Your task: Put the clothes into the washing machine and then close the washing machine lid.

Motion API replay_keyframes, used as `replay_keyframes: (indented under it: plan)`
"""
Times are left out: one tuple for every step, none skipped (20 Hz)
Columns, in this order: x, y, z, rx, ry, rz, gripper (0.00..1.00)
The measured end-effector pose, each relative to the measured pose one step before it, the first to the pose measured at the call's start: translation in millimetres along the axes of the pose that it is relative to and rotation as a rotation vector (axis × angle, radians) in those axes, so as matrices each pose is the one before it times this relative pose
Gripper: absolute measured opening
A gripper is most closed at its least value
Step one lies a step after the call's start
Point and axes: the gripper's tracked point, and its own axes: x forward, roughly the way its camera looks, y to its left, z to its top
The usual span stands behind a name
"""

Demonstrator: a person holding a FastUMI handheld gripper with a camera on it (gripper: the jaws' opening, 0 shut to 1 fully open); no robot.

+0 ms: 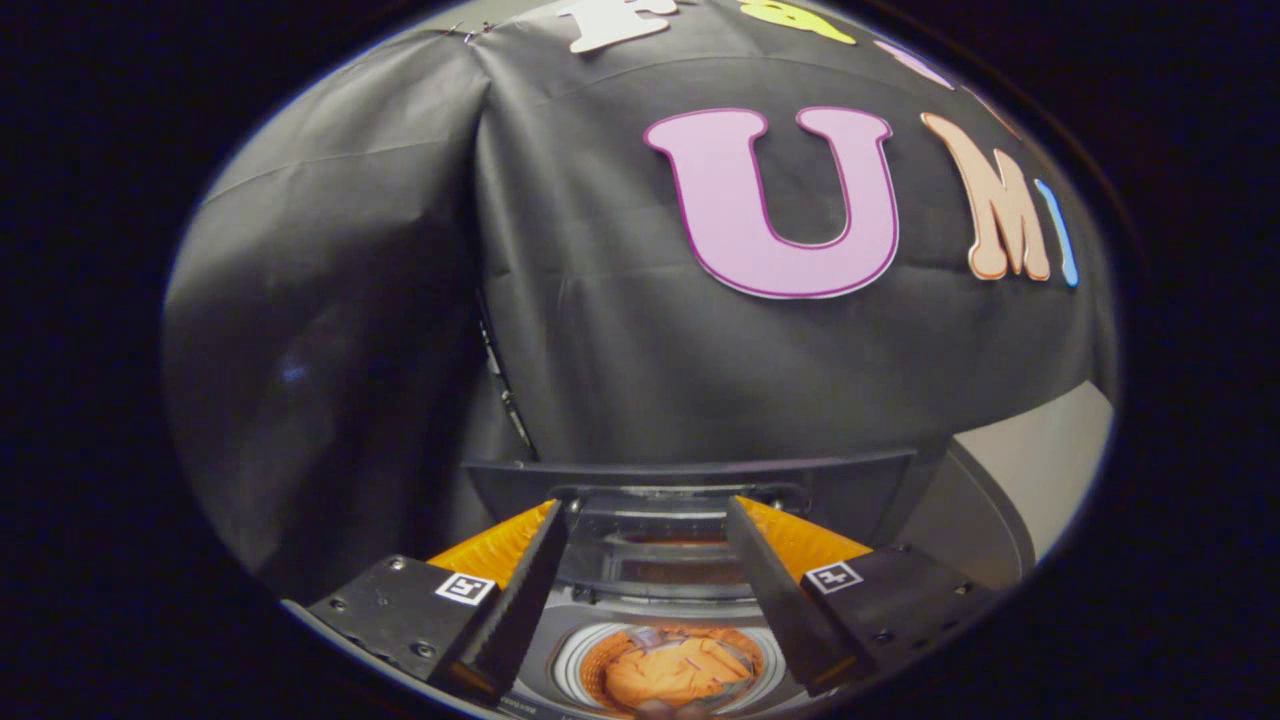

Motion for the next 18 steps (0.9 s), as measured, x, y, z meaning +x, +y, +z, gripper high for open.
replay_keyframes:
  plan:
    - [5.55,-1.28,3.9,-0.01007,-0.00793,-0.01426,0.97]
    - [7.33,-1.25,3.69,-0.01436,0.00136,-0.01344,0.97]
    - [7.35,-0.81,3.73,-0.01211,-0.01307,-0.01031,0.97]
    - [8.05,-0.89,4.65,-0.00539,-0.00601,-0.01354,0.97]
    - [8.28,1.38,2.38,0.00342,0.00306,-0.00803,0.97]
    - [6.05,0.75,1.09,0.00934,0.0061,-0.00906,0.97]
    - [7.21,-1.49,1.43,0.00219,0.00661,-0.00786,0.97]
    - [6.94,-2.42,1.4,-0.0026,0.00133,-0.01346,0.97]
    - [6.97,0.5,-0.88,-0.00517,0.00695,-0.00807,0.97]
    - [5.16,-0.86,-2.71,-0.00589,0.0116,-0.01052,0.97]
    - [6.14,-2.28,-4.49,-0.0023,0.0174,-0.01284,0.97]
    - [4.73,-3.23,-4.56,0.00263,0.02026,-0.01208,0.97]
    - [3.45,-1.67,-5.28,0.00238,0.0198,-0.01436,0.97]
    - [0.43,1.1,-2.06,0.00159,0.01296,-0.00488,0.97]
    - [4.73,0.32,3.04,0.00049,-0.02071,-0.00775,0.97]
    - [2.63,-1.32,-6.64,-0.00926,0.02496,-0.00594,0.98]
    - [-3.58,-0.36,1.91,0.00071,0.00254,0.00156,0.98]
    - [0.89,0.24,0.83,0.00681,0.00004,-0.00187,0.98]
